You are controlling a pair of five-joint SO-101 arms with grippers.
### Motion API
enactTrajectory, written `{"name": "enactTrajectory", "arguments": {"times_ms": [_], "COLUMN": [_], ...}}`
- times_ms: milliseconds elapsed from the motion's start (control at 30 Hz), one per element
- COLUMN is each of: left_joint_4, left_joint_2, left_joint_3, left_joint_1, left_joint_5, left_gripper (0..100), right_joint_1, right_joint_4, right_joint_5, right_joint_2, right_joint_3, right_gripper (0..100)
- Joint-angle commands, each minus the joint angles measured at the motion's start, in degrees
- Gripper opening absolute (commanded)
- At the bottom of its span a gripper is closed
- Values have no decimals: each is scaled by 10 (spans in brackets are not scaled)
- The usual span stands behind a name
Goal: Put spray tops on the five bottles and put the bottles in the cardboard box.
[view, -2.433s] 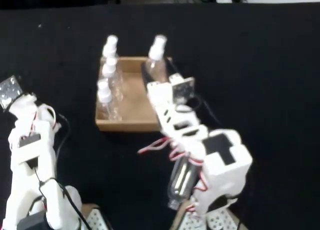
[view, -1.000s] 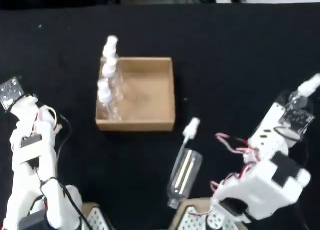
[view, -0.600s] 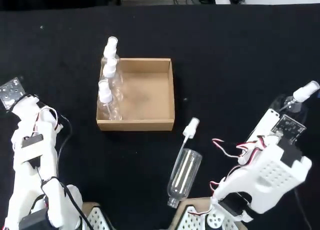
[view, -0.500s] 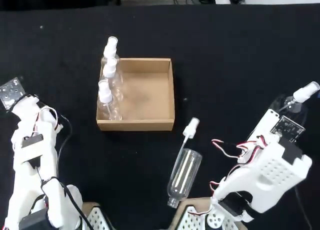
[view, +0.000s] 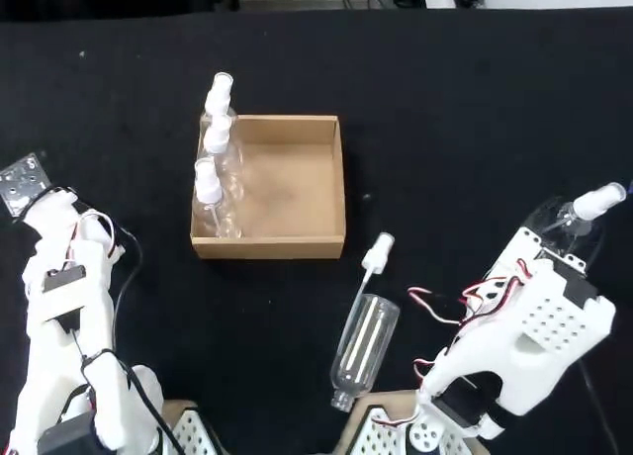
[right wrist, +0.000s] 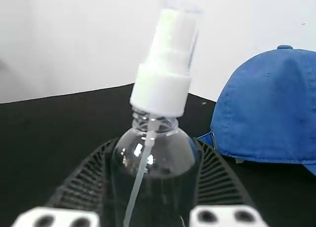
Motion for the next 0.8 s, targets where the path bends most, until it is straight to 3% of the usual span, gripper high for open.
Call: {"name": "enactTrajectory", "arguments": {"times_ms": [0,133,300,767], "left_joint_4": [-10,-10,-10,-10], "left_joint_2": [-20,-20,-20,-20], "left_joint_3": [-2,-2,-2,-2], "left_joint_1": [7,7,7,7], "left_joint_5": [2,2,2,2], "left_gripper": [33,33,33,33], "right_joint_1": [-10,-11,-18,-19], "right_joint_4": [-2,-2,-2,-4], "right_joint_5": [-1,-1,-1,-3], "right_joint_2": [4,4,4,-27], "right_joint_3": [19,19,22,24], "right_gripper": [113,123,235,220]}}
